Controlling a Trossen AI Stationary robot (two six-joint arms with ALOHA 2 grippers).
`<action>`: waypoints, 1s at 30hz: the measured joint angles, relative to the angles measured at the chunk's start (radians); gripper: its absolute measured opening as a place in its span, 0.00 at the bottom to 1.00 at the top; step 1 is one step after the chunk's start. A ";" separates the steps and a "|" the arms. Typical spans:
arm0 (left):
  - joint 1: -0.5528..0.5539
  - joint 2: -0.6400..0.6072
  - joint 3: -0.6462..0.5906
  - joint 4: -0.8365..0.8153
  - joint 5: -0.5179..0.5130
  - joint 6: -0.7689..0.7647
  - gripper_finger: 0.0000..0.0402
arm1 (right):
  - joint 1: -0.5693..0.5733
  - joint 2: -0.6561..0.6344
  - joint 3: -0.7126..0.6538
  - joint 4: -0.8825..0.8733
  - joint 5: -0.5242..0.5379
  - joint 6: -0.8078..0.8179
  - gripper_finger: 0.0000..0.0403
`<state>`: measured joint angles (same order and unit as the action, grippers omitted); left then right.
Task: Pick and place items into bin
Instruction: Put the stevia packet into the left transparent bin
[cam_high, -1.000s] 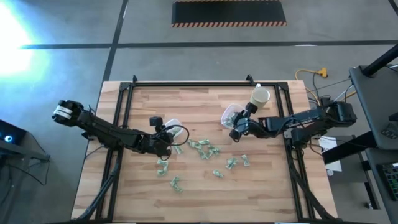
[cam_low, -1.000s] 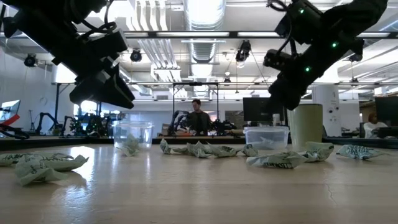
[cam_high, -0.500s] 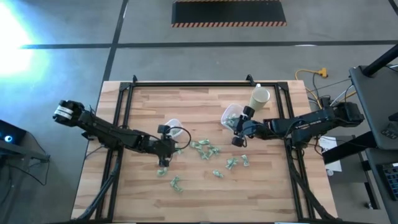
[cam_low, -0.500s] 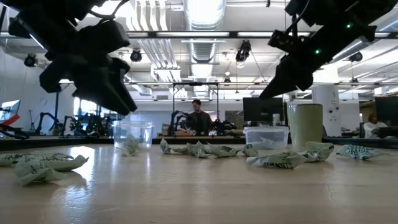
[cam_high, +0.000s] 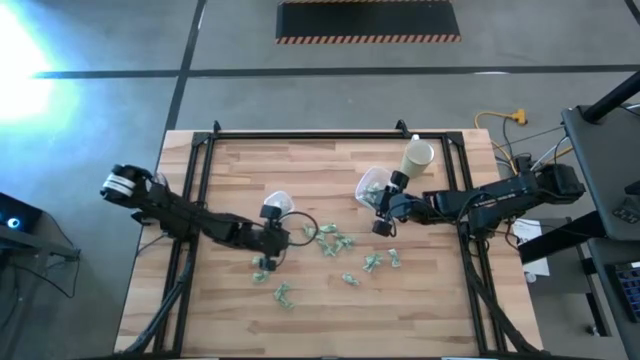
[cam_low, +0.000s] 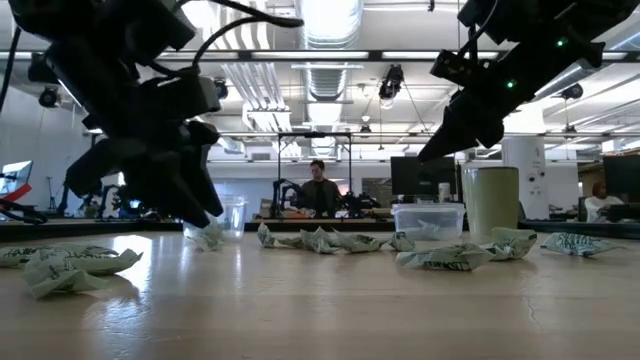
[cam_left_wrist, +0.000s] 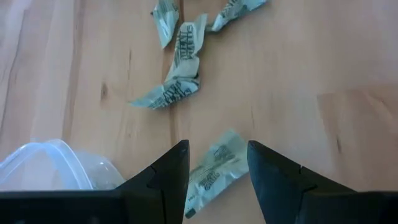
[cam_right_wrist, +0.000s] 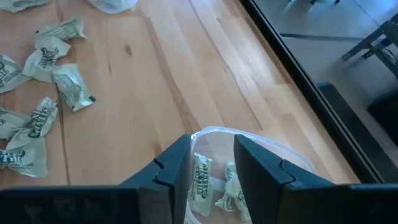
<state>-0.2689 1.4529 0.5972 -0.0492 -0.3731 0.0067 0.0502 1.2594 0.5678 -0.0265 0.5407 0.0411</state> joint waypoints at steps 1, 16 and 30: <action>0.003 0.006 0.000 -0.003 0.002 0.000 0.36 | 0.000 0.000 0.000 0.000 0.000 0.000 0.28; 0.055 0.074 0.002 0.031 0.193 -0.036 0.36 | 0.000 0.000 0.000 0.000 -0.001 0.007 0.26; 0.058 0.068 0.001 0.031 0.296 -0.049 0.36 | 0.000 0.000 -0.001 0.000 -0.001 0.008 0.24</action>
<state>-0.2111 1.5211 0.5980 -0.0177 -0.0769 -0.0427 0.0502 1.2594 0.5671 -0.0269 0.5396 0.0490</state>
